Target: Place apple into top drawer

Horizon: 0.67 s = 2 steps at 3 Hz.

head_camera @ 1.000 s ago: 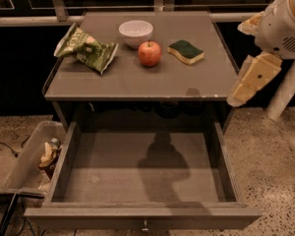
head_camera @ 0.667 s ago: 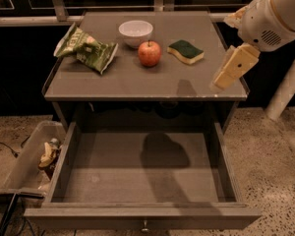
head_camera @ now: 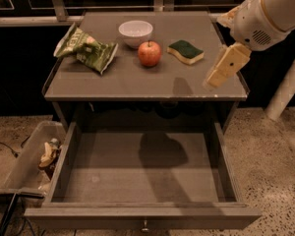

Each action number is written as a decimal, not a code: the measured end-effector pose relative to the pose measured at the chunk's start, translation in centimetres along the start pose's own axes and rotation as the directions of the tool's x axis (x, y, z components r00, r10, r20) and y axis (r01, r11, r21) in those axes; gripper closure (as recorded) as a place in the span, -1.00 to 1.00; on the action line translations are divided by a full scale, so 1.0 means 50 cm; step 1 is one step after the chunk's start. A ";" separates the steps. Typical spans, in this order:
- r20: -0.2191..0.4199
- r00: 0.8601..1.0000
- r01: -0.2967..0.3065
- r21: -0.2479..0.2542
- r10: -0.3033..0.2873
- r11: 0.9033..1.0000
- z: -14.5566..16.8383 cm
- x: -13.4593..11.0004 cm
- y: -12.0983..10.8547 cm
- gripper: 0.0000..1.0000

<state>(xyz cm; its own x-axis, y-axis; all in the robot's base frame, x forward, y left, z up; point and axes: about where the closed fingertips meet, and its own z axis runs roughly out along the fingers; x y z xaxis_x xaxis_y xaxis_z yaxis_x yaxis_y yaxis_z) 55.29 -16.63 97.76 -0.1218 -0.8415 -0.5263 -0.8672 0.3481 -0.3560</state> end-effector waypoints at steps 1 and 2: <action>0.054 0.999 0.002 0.002 -0.002 1.000 0.057 -0.029 -0.040 -1.00; 0.130 0.991 -0.023 0.007 0.022 1.000 0.111 -0.057 -0.088 -1.00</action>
Offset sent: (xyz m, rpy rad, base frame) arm 0.1134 0.0454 -0.0174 0.2209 -0.0706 0.0239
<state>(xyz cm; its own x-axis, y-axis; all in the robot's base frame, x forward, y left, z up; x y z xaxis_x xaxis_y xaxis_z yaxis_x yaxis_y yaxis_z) 62.13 -13.46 96.54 -0.0770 -0.7731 -0.6296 -0.8608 0.3702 -0.3493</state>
